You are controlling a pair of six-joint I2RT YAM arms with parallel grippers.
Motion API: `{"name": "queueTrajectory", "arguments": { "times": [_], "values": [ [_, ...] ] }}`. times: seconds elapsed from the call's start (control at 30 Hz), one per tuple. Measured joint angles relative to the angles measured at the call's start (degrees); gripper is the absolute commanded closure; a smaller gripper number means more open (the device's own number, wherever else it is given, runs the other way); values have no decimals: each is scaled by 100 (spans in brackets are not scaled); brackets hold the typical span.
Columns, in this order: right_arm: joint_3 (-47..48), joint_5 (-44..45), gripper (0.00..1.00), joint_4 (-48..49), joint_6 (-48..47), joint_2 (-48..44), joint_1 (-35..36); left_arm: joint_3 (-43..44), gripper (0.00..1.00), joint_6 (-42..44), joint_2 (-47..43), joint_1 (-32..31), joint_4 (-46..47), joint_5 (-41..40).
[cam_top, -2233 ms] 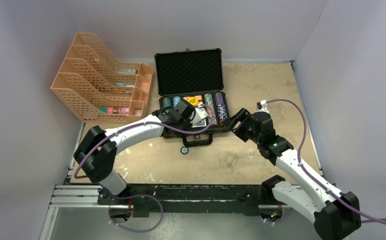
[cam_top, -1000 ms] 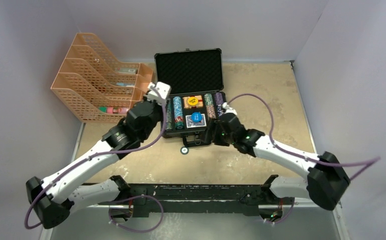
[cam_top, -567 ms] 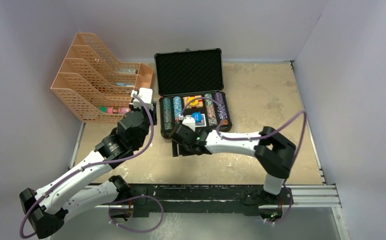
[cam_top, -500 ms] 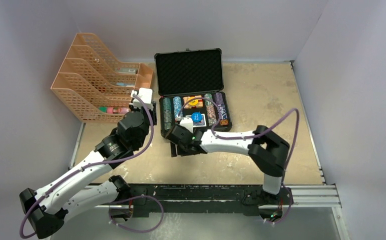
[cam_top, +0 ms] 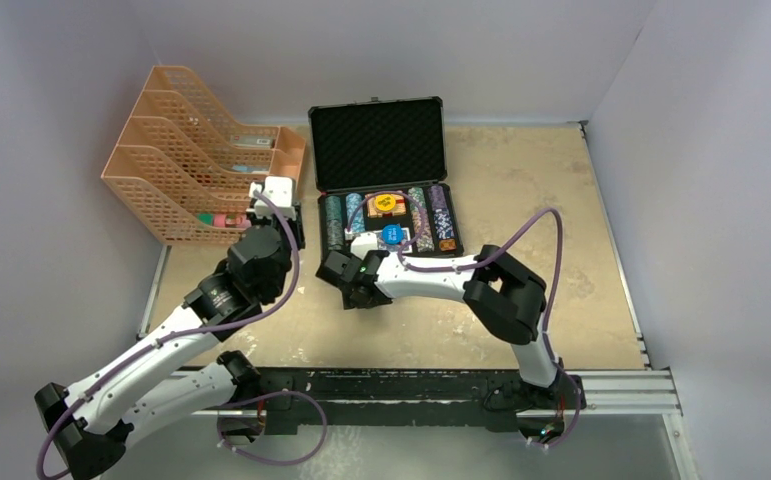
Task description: Pack up texas hold em set
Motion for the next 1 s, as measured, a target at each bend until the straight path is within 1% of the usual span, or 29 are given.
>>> {"name": "queueTrajectory", "arguments": {
  "times": [0.17, 0.27, 0.5, 0.7, 0.8, 0.87, 1.0],
  "values": [
    [74, -31, 50, 59, -96, 68, 13, -57, 67, 15, 4, 0, -20, -13],
    [42, -72, 53, 175, -181, 59, 15, -66, 67, 15, 26, 0, -26, -13],
    [-505, -291, 59, 483, -450, -315, 20, -66, 67, 22, 122, 0, -55, 2],
    [-984, -568, 57, 433, -636, -695, 20, -66, 67, 35, 168, 0, -79, 35],
    [-1169, -728, 52, 354, -684, -846, 20, -66, 67, 35, 175, 0, -81, 44],
    [-1228, -855, 47, 306, -741, -887, 20, -66, 67, 35, 192, 0, -81, 63],
    [-1233, -1075, 45, 308, -898, -885, 13, -66, 66, 35, 216, 0, -94, 101]
  ]
}}
